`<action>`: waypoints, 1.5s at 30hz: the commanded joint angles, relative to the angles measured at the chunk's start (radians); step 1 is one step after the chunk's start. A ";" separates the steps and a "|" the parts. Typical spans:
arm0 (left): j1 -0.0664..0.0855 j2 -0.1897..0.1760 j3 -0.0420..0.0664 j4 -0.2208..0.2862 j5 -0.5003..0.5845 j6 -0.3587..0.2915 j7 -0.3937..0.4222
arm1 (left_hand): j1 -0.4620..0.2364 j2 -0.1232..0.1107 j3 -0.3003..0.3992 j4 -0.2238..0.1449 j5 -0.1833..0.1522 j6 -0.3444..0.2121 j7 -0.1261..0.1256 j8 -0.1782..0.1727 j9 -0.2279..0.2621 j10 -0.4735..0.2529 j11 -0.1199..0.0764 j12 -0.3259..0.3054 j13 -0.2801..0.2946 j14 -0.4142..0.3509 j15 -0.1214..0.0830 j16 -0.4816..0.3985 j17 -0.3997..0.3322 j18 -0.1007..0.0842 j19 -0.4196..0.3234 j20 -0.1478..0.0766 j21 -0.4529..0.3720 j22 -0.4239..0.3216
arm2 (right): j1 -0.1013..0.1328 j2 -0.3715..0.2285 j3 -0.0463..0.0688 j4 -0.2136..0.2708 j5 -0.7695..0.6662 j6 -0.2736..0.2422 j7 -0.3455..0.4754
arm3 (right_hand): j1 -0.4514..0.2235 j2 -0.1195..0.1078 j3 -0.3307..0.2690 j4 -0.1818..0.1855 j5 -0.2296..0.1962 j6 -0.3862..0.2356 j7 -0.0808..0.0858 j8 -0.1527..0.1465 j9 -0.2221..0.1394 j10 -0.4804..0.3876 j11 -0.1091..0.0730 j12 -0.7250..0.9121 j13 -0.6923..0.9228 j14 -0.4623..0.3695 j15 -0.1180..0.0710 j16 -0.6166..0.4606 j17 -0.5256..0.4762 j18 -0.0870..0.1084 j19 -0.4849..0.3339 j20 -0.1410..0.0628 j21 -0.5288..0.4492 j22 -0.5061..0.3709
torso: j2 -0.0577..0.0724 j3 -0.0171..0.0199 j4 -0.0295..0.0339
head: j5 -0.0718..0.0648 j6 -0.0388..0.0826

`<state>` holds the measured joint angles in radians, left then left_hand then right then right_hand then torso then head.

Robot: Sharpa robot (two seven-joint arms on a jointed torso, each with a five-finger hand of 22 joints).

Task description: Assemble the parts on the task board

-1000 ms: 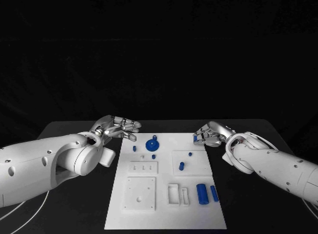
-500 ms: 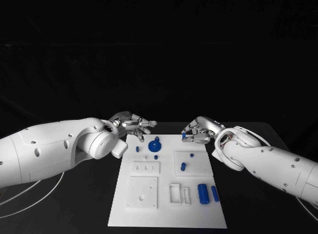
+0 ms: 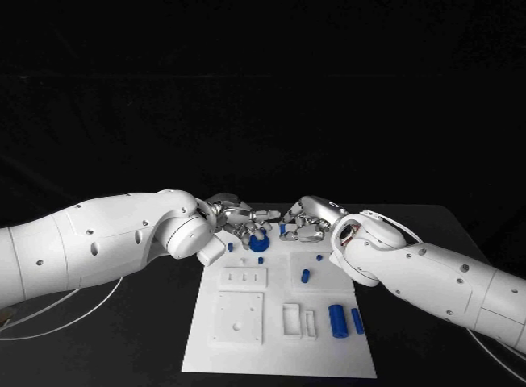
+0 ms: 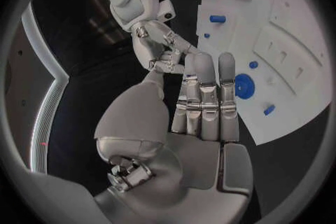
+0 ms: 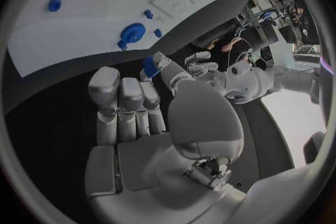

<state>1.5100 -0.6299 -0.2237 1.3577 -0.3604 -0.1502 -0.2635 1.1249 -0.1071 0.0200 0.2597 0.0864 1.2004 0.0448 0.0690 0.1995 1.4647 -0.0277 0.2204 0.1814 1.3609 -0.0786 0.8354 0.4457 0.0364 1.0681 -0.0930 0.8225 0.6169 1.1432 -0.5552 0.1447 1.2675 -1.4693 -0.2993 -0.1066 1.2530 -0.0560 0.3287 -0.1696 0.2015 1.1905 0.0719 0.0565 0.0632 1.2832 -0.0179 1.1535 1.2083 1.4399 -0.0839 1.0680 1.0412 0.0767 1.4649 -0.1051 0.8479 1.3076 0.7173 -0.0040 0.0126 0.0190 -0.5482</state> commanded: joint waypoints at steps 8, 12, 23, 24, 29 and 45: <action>0.003 0.015 -0.001 0.009 -0.128 0.032 -0.100 | -0.078 -0.042 0.022 0.028 -0.012 -0.082 -0.033 0.131 0.659 0.038 -0.017 0.064 0.060 -0.041 -0.013 0.121 0.021 -0.006 -0.020 -0.018 0.032 0.068 | 0.001 0.009 -0.002 0.024 -0.030 0.011 -0.030 | 0.000 -0.014 0.002 0.005 0.013 0.002 -0.001 0.006 0.001 0.000 -0.002 0.002 0.000 0.007 -0.002 0.001 0.002 0.004 0.041 -0.001 -0.003 0.100 | 0.002 0.0016 -0.0021 | 0.004 0.000; 0.003 0.017 -0.001 0.014 -0.151 0.027 -0.110 | -0.096 -0.045 0.022 0.032 -0.012 -0.114 -0.037 0.202 0.702 0.030 -0.019 0.080 0.079 -0.054 -0.014 0.155 0.011 -0.006 -0.025 -0.019 0.035 0.086 | 0.001 0.010 -0.002 0.034 -0.029 0.013 -0.030 | 0.000 -0.015 0.002 0.006 0.016 0.002 -0.001 0.006 0.001 0.000 -0.003 0.002 0.000 0.007 -0.002 0.002 0.003 0.004 0.041 -0.001 -0.002 0.101 | 0.002 0.0014 -0.0013 | 0.002 0.000; 0.002 0.022 -0.003 0.012 -0.193 -0.009 -0.126 | -0.110 -0.032 0.032 0.032 -0.008 -0.155 -0.022 0.208 0.658 -0.002 -0.006 0.073 0.076 -0.082 -0.002 0.153 -0.022 -0.005 -0.039 -0.007 0.011 0.088 | 0.001 0.004 -0.005 0.066 -0.023 0.023 -0.032 | 0.001 -0.015 0.001 0.006 0.019 0.003 -0.002 0.006 0.001 0.000 -0.003 0.002 0.000 0.007 -0.002 0.001 0.003 0.004 0.041 -0.001 -0.002 0.101 | 0.004 0.0006 -0.0013 | 0.000 -0.001; 0.002 0.023 -0.003 0.012 -0.195 -0.011 -0.126 | -0.109 -0.031 0.032 0.033 -0.008 -0.158 -0.021 0.207 0.652 -0.003 -0.006 0.073 0.075 -0.083 -0.001 0.153 -0.024 -0.005 -0.039 -0.006 0.010 0.088 | 0.001 0.004 -0.005 0.068 -0.023 0.023 -0.032 | 0.000 -0.014 0.001 0.006 0.021 0.003 -0.001 0.006 0.001 0.000 -0.003 0.002 0.000 0.007 -0.002 0.002 0.004 0.004 0.042 -0.001 -0.002 0.101 | 0.004 0.0009 -0.0009 | 0.000 -0.001; 0.002 0.027 -0.003 0.008 -0.208 -0.021 -0.131 | -0.104 -0.026 0.032 0.032 -0.007 -0.163 -0.018 0.212 0.624 -0.008 -0.004 0.073 0.073 -0.088 0.001 0.156 -0.035 -0.005 -0.038 -0.004 0.002 0.091 | 0.000 0.001 -0.005 0.082 -0.018 0.026 -0.033 | 0.000 -0.014 0.001 0.006 0.021 0.003 -0.001 0.006 0.001 0.000 -0.003 0.002 0.000 0.008 -0.002 0.002 0.004 0.004 0.042 -0.001 -0.002 0.101 | 0.004 0.0009 -0.0005 | 0.000 -0.002; 0.001 0.039 -0.006 0.001 -0.204 0.013 -0.156 | -0.043 0.025 0.009 0.019 0.003 -0.172 -0.015 0.227 0.575 -0.015 -0.001 0.076 0.069 -0.094 0.003 0.165 -0.050 -0.005 -0.037 -0.002 -0.014 0.106 | 0.000 0.004 -0.006 0.092 -0.015 0.026 -0.038 | 0.000 -0.014 -0.001 0.004 0.029 0.004 -0.002 0.006 0.001 0.000 -0.004 0.002 0.000 0.007 -0.003 0.001 0.003 0.004 0.042 -0.001 -0.003 0.101 | 0.004 0.0011 -0.0005 | 0.003 -0.006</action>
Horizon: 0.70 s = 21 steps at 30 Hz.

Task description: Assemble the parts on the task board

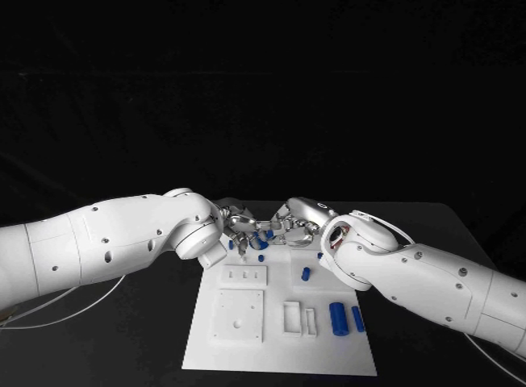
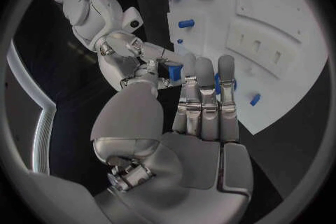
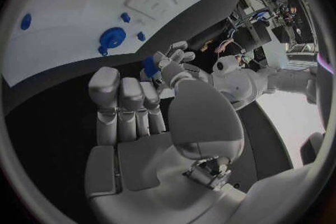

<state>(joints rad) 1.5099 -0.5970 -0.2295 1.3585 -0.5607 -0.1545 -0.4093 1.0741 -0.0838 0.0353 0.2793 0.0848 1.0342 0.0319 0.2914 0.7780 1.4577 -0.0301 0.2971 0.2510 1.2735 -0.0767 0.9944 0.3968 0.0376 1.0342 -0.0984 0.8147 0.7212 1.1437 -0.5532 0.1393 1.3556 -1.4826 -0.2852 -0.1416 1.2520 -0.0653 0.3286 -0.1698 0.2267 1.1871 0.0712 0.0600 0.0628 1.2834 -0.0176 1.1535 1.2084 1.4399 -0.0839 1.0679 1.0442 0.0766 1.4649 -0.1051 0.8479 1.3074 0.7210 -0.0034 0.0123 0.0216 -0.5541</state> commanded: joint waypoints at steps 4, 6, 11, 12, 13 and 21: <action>0.001 0.008 -0.003 -0.003 -0.003 0.025 -0.012 | -0.002 -0.006 -0.004 0.005 -0.007 -0.002 -0.003 0.006 -0.010 -0.009 0.001 -0.002 -0.002 -0.008 0.001 0.005 -0.003 -0.006 -0.004 0.004 -0.009 0.004 | 0.000 0.003 0.000 0.005 -0.002 0.012 -0.003 | 0.001 -0.004 -0.001 0.004 0.003 0.007 -0.001 0.002 0.001 0.000 -0.004 0.002 0.000 0.007 -0.003 0.001 0.000 0.004 0.042 -0.001 -0.003 0.101 | 0.001 0.0003 -0.0011 | 0.000 0.000; 0.001 0.009 -0.004 -0.004 -0.002 0.026 -0.012 | -0.001 -0.008 0.000 0.005 -0.006 -0.002 -0.002 0.005 -0.012 -0.009 0.001 -0.002 -0.003 -0.008 0.001 0.005 -0.004 -0.006 -0.004 0.004 -0.010 0.005 | 0.000 0.004 0.000 0.005 -0.002 0.013 -0.003 | 0.001 -0.004 -0.001 0.004 0.005 0.008 -0.001 0.002 0.001 0.000 -0.004 0.002 0.000 0.007 -0.003 0.001 0.001 0.004 0.042 -0.001 -0.003 0.101 | 0.000 0.0004 -0.0010 | 0.000 0.000; 0.001 0.009 -0.004 -0.005 0.008 0.026 -0.015 | 0.001 -0.001 -0.001 0.004 -0.006 -0.002 -0.001 0.001 -0.020 -0.009 0.002 -0.005 -0.005 -0.009 0.002 0.003 -0.005 -0.006 -0.004 0.005 -0.014 0.007 | 0.000 0.005 0.000 0.006 -0.002 0.015 -0.005 | 0.000 -0.003 -0.001 0.004 0.006 0.008 -0.001 0.002 0.001 0.000 -0.004 0.002 0.000 0.008 -0.003 0.001 0.001 0.004 0.043 -0.001 -0.003 0.101 | 0.001 0.0013 -0.0005 | 0.000 -0.003; 0.001 0.009 -0.005 -0.006 0.012 0.026 -0.016 | 0.002 0.005 -0.004 0.001 -0.006 -0.001 -0.001 0.001 -0.023 -0.008 0.002 -0.005 -0.005 -0.009 0.002 0.003 -0.006 -0.006 -0.003 0.005 -0.015 0.007 | 0.000 0.006 -0.001 0.006 -0.002 0.016 -0.006 | 0.001 -0.003 0.000 0.004 0.006 0.008 -0.001 0.002 0.001 0.000 -0.004 0.003 0.000 0.008 -0.003 0.001 0.001 0.004 0.043 -0.001 -0.002 0.101 | 0.001 0.0013 -0.0004 | -0.001 -0.004; 0.001 0.009 -0.005 -0.006 0.016 0.025 -0.016 | 0.008 0.015 -0.009 -0.004 -0.005 -0.001 -0.001 0.001 -0.025 -0.008 0.002 -0.006 -0.005 -0.008 0.002 0.003 -0.006 -0.006 -0.003 0.005 -0.016 0.009 | 0.000 0.007 -0.001 0.005 -0.002 0.016 -0.006 | 0.001 -0.002 0.001 0.003 0.008 0.009 -0.001 0.002 0.001 0.000 -0.004 0.003 0.001 0.008 -0.003 0.001 0.001 0.004 0.043 -0.001 -0.002 0.102 | 0.001 0.0014 -0.0008 | 0.000 -0.004; -0.001 0.011 -0.005 -0.011 0.023 0.022 -0.019 | 0.033 0.085 -0.066 -0.064 0.011 -0.004 -0.001 0.004 -0.033 -0.008 0.002 -0.009 -0.007 -0.010 0.002 0.003 -0.007 -0.007 -0.001 0.005 -0.025 0.019 | 0.000 0.009 -0.003 0.005 -0.002 0.020 -0.008 | 0.001 -0.002 0.001 0.002 0.011 0.010 -0.002 0.002 0.001 0.000 -0.005 0.003 0.001 0.008 -0.003 0.001 0.001 0.004 0.043 -0.001 -0.002 0.102 | 0.001 0.0013 -0.0009 | -0.001 -0.007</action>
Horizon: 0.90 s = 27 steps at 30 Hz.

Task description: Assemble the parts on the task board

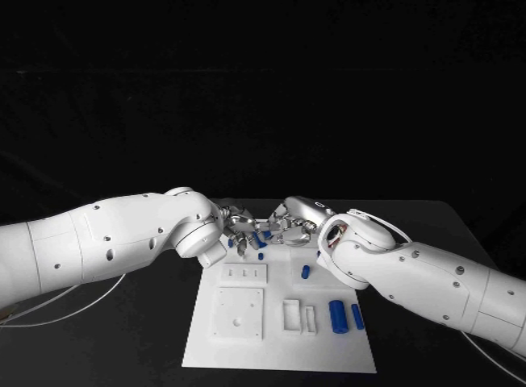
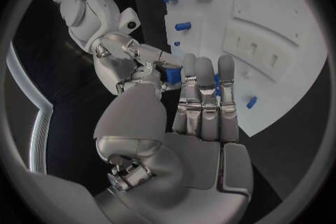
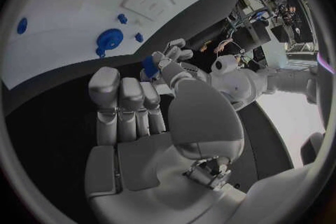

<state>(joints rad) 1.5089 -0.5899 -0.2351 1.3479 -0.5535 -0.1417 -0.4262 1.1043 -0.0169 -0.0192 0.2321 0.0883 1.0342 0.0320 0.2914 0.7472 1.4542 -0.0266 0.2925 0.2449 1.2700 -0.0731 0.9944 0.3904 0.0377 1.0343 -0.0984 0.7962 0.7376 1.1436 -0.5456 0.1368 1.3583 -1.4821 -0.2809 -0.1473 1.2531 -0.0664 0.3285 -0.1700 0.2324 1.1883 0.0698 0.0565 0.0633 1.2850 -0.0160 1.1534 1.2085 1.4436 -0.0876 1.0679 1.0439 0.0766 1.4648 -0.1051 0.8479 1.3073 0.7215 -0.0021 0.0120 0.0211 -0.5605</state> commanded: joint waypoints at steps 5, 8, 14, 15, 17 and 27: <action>0.000 0.003 0.000 -0.003 0.015 0.005 -0.003 | 0.025 0.052 -0.028 -0.049 0.054 -0.005 -0.001 0.005 -0.004 -0.005 -0.001 -0.005 -0.002 -0.007 -0.001 0.002 -0.001 -0.007 -0.001 0.005 -0.010 0.006 | 0.000 0.002 -0.002 0.004 -0.003 0.020 -0.002 | -0.001 0.000 0.003 0.000 0.009 0.010 0.000 0.006 0.001 -0.001 -0.006 0.004 0.001 0.004 0.000 0.002 0.003 0.004 0.043 -0.001 -0.002 0.102 | 0.000 -0.0001 -0.0011 | -0.001 -0.002; 0.000 0.004 0.000 -0.004 0.015 0.003 -0.002 | 0.052 0.072 -0.028 -0.066 0.099 -0.009 -0.002 0.002 -0.007 -0.007 -0.001 -0.007 -0.003 -0.009 -0.001 0.001 -0.002 -0.008 -0.002 0.005 -0.012 0.008 | 0.000 0.002 -0.002 0.006 -0.003 0.021 -0.003 | -0.001 0.000 0.003 0.000 0.009 0.010 0.000 0.006 0.001 -0.001 -0.006 0.004 0.001 0.004 0.000 0.002 0.003 0.004 0.043 -0.001 -0.002 0.102 | 0.000 -0.0006 -0.0003 | -0.001 -0.002; -0.002 0.008 0.000 -0.008 0.013 0.013 -0.001 | 0.115 0.103 -0.020 -0.106 0.153 -0.011 -0.004 -0.007 -0.022 -0.010 -0.002 -0.015 -0.009 -0.012 -0.001 -0.001 -0.003 -0.008 -0.004 0.005 -0.016 0.010 | 0.000 0.003 -0.003 0.008 -0.003 0.021 -0.006 | -0.001 -0.001 0.004 -0.001 0.012 0.010 0.000 0.006 0.001 -0.001 -0.006 0.003 0.001 0.004 0.000 0.001 0.002 0.004 0.043 -0.002 -0.001 0.102 | 0.000 -0.0005 0.0004 | -0.001 -0.003; -0.003 0.009 0.000 -0.008 0.012 0.015 -0.001 | 0.125 0.106 -0.016 -0.112 0.157 -0.012 -0.004 -0.008 -0.025 -0.011 -0.002 -0.016 -0.010 -0.012 -0.001 -0.002 -0.003 -0.008 -0.004 0.005 -0.017 0.011 | 0.000 0.003 -0.003 0.008 -0.003 0.021 -0.006 | -0.002 -0.001 0.004 -0.002 0.014 0.010 0.000 0.006 0.001 -0.002 -0.006 0.003 0.001 0.004 0.000 0.001 0.002 0.004 0.043 -0.002 -0.003 0.101 | 0.000 -0.0004 -0.0002 | -0.001 -0.004; -0.004 0.010 0.000 -0.009 0.011 0.023 -0.002 | 0.151 0.113 -0.008 -0.132 0.168 -0.010 -0.004 -0.016 -0.038 -0.012 -0.002 -0.021 -0.014 -0.013 -0.001 -0.003 -0.004 -0.009 -0.005 0.005 -0.019 0.011 | 0.000 0.003 -0.003 0.007 -0.004 0.021 -0.007 | -0.002 -0.001 0.004 -0.002 0.014 0.010 0.000 0.006 0.001 -0.002 -0.006 0.003 0.001 0.004 0.000 0.001 0.002 0.004 0.043 -0.002 -0.003 0.101 | 0.000 -0.0006 -0.0009 | -0.001 -0.004; -0.006 0.011 0.000 -0.011 0.003 0.045 -0.007 | 0.184 0.132 -0.001 -0.176 0.178 -0.001 -0.002 -0.033 -0.101 -0.010 0.002 -0.047 -0.038 -0.017 0.002 -0.005 -0.001 -0.008 -0.006 0.007 -0.026 0.020 | 0.000 0.006 -0.003 0.004 -0.004 0.021 -0.008 | -0.003 -0.001 0.005 -0.002 0.016 0.009 0.000 0.006 0.001 -0.002 -0.006 0.002 0.001 0.004 0.001 0.001 0.002 0.004 0.043 -0.002 -0.003 0.102 | 0.000 -0.0005 0.0012 | -0.003 -0.007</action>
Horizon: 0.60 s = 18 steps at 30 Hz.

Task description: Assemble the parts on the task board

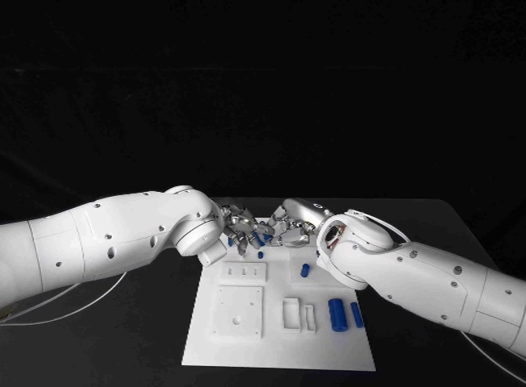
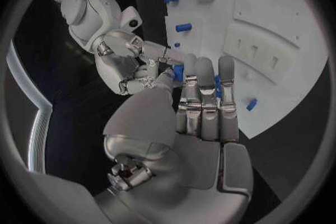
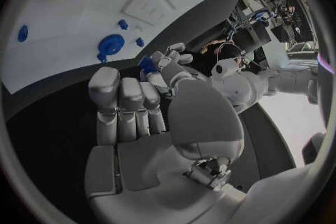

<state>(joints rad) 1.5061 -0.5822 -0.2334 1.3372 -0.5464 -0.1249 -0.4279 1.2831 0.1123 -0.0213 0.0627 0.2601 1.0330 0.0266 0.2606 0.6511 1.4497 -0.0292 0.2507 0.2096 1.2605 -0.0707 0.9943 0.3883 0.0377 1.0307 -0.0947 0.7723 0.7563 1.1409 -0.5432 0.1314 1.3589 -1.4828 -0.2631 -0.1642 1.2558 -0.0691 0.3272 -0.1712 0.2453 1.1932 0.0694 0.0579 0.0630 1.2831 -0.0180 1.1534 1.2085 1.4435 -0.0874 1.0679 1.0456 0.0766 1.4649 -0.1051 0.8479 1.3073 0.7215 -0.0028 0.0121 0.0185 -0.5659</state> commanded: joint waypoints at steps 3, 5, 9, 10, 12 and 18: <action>-0.004 0.003 -0.002 0.001 -0.007 0.032 -0.006 | 0.008 0.009 0.006 -0.015 0.015 0.000 0.006 -0.012 -0.029 -0.005 0.007 -0.013 -0.010 -0.008 0.001 -0.005 0.002 -0.007 -0.004 0.005 -0.005 0.005 | 0.002 0.004 0.003 0.003 -0.003 0.002 0.008 | -0.006 0.002 0.006 -0.001 0.003 0.004 0.001 0.004 0.001 0.000 -0.005 0.002 0.000 0.004 0.000 0.001 0.001 0.004 0.043 -0.002 -0.003 0.102 | 0.001 0.0004 0.0007 | 0.000 -0.001; -0.004 0.003 -0.002 0.002 -0.009 0.032 -0.006 | 0.011 0.007 0.013 -0.021 0.074 -0.002 0.009 -0.021 -0.045 -0.009 0.009 -0.021 -0.016 -0.009 0.002 -0.004 0.003 -0.006 -0.004 0.006 -0.005 0.006 | 0.002 0.004 0.003 0.003 -0.003 0.001 0.008 | -0.006 0.001 0.007 -0.002 0.005 0.004 0.001 0.004 0.001 0.000 -0.005 0.002 0.000 0.004 0.000 0.001 0.001 0.004 0.043 -0.002 -0.003 0.102 | 0.001 0.0005 0.0006 | 0.001 -0.001; -0.004 0.003 -0.002 0.002 -0.010 0.033 -0.006 | 0.016 0.009 0.031 -0.033 0.097 -0.001 0.012 -0.026 -0.068 -0.007 0.011 -0.033 -0.026 -0.010 0.003 -0.003 0.005 -0.004 -0.004 0.007 -0.005 0.010 | 0.002 0.004 0.003 0.003 -0.003 0.003 0.008 | -0.006 0.001 0.007 -0.002 0.005 0.004 0.001 0.004 0.001 0.000 -0.005 0.002 0.000 0.004 0.000 0.001 0.001 0.004 0.043 -0.002 -0.003 0.102 | 0.000 0.0009 0.0004 | 0.001 -0.001; -0.004 0.003 -0.002 0.002 -0.010 0.034 -0.005 | 0.019 0.012 0.040 -0.041 0.102 0.000 0.012 -0.025 -0.074 -0.005 0.011 -0.037 -0.030 -0.010 0.003 -0.002 0.006 -0.004 -0.005 0.007 -0.005 0.012 | 0.002 0.004 0.003 0.003 -0.003 0.004 0.008 | -0.006 0.001 0.007 -0.002 0.005 0.004 0.001 0.004 0.001 0.000 -0.005 0.002 0.000 0.004 0.000 0.001 0.001 0.004 0.043 -0.002 -0.003 0.102 | 0.000 0.0010 0.0002 | 0.001 -0.001; -0.004 0.003 -0.002 0.002 -0.010 0.034 -0.004 | 0.023 0.014 0.046 -0.047 0.109 0.001 0.012 -0.023 -0.076 -0.003 0.011 -0.038 -0.031 -0.009 0.003 -0.002 0.007 -0.004 -0.005 0.007 -0.005 0.013 | 0.002 0.004 0.003 0.003 -0.003 0.006 0.008 | -0.006 0.001 0.007 -0.002 0.005 0.004 0.001 0.004 0.001 0.000 -0.005 0.002 0.000 0.004 0.000 0.001 0.001 0.004 0.043 -0.002 -0.003 0.102 | 0.000 0.0011 0.0003 | 0.000 -0.002; -0.004 0.004 -0.002 0.004 -0.010 0.034 0.008 | 0.026 0.022 0.076 -0.071 0.111 0.045 0.001 -0.009 -0.064 0.024 0.002 -0.041 -0.036 0.002 -0.004 0.011 0.017 -0.003 -0.001 0.002 0.003 0.023 | 0.002 0.007 0.002 -0.002 -0.003 0.009 0.006 | -0.009 -0.002 0.005 -0.001 0.007 0.002 0.001 0.004 0.001 -0.001 -0.004 0.000 -0.001 0.004 0.000 -0.001 0.000 0.004 0.043 -0.002 -0.002 0.102 | 0.000 0.0015 -0.0002 | -0.001 -0.002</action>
<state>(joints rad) 1.5055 -0.5822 -0.2332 1.3372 -0.5505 -0.1125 -0.4267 1.3013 0.1305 0.0111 0.0284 0.3672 1.0454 0.0571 0.2459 0.5793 1.4618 -0.0271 0.2147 0.1740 1.2595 -0.0697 1.0029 0.4050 0.0377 1.0271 -0.0912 0.7723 0.7790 1.1402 -0.5383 0.1308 1.3563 -1.4826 -0.2536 -0.1672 1.2566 -0.0711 0.3288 -0.1754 0.2459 1.1929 0.0695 0.0570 0.0633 1.2831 -0.0179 1.1534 1.2085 1.4434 -0.0873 1.0679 1.0454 0.0766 1.4649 -0.1051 0.8478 1.3073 0.7216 -0.0015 0.0125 0.0178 -0.5679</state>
